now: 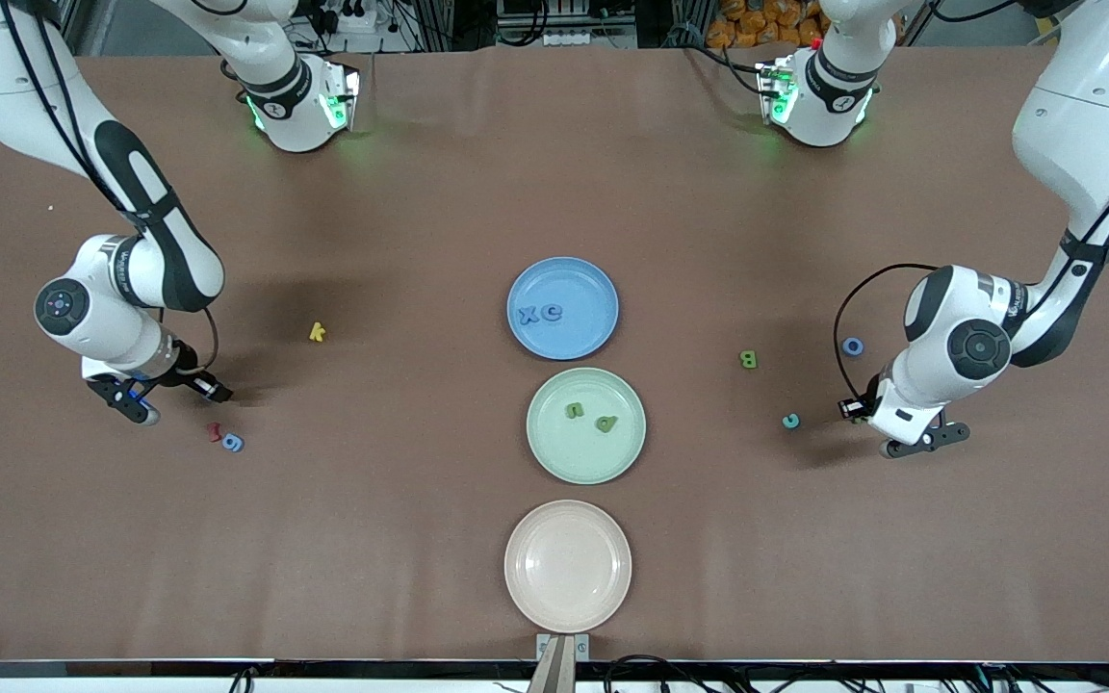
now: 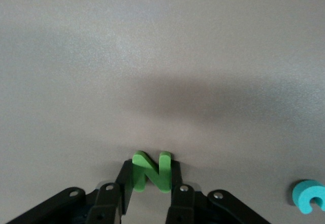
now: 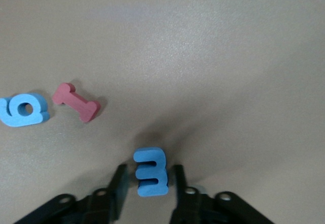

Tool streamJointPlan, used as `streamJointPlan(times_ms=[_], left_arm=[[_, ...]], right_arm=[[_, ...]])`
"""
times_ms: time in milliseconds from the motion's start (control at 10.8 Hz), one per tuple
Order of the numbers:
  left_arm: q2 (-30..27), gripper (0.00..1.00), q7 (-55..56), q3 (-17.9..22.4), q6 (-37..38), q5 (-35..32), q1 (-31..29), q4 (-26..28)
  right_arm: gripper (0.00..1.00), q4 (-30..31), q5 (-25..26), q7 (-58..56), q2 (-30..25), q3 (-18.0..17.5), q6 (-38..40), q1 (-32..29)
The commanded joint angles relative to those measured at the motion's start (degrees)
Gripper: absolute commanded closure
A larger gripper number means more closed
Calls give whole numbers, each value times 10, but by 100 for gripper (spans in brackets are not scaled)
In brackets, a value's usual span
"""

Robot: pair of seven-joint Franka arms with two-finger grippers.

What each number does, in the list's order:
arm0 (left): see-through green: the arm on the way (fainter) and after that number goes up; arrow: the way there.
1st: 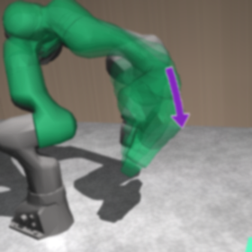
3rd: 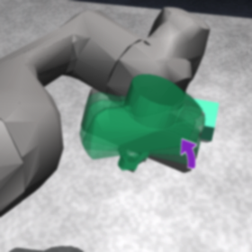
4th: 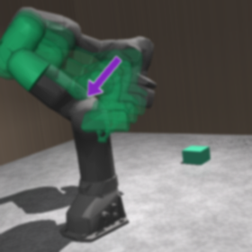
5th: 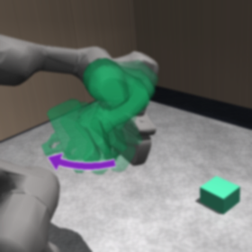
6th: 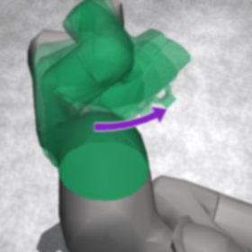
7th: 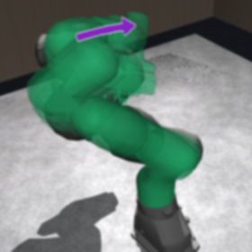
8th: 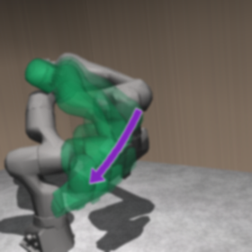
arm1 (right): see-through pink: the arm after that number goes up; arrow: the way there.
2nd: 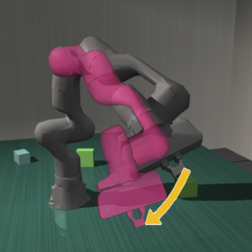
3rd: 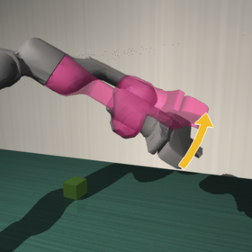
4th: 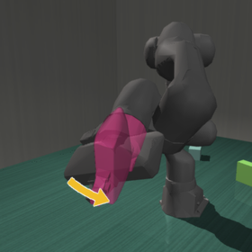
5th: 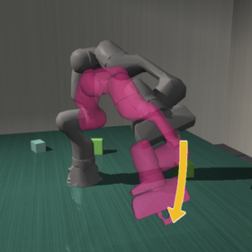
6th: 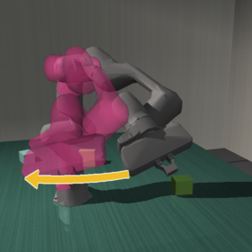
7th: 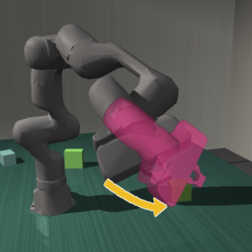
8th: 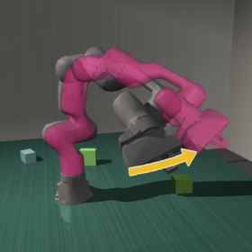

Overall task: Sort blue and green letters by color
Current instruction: 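Grasp the green N with the left gripper while the right gripper grasps the blue 3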

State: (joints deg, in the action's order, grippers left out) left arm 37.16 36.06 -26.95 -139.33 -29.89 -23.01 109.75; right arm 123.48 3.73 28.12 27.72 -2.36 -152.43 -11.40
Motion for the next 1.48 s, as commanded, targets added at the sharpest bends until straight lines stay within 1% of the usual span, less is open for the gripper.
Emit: streamJointPlan(times_ms=[0,185,277,462,554,739,924,1016,1201,1386], left_arm=[[-11,100,18,-2,-2,-28,18,-3],[-33,100,16,-5,21,-28,64,-24],[-38,100,17,-6,56,-28,94,-45],[-37,100,18,-7,126,-18,160,-101],[-37,100,18,-7,144,-17,183,-117],[-43,100,22,-27,146,-15,218,-123],[-30,100,48,-44,146,-2,236,-142],[-17,100,79,-44,146,17,262,-155],[17,100,133,-41,146,23,319,-196],[43,100,169,-41,142,23,345,-219]], right_arm=[[100,3,3,-7,-2,-5,0,-14],[100,1,3,-9,-16,-6,8,-9],[100,-5,3,-9,-34,-8,36,2],[100,-29,1,-10,-65,-11,124,55],[100,-32,-2,-6,-81,-12,149,83],[100,-32,-6,23,-95,-13,164,154],[100,-33,-6,81,-93,-35,164,213],[100,-35,-6,103,-92,-36,164,250],[100,-44,-6,160,-88,-37,164,318],[100,-67,-6,214,-77,-38,164,380]])
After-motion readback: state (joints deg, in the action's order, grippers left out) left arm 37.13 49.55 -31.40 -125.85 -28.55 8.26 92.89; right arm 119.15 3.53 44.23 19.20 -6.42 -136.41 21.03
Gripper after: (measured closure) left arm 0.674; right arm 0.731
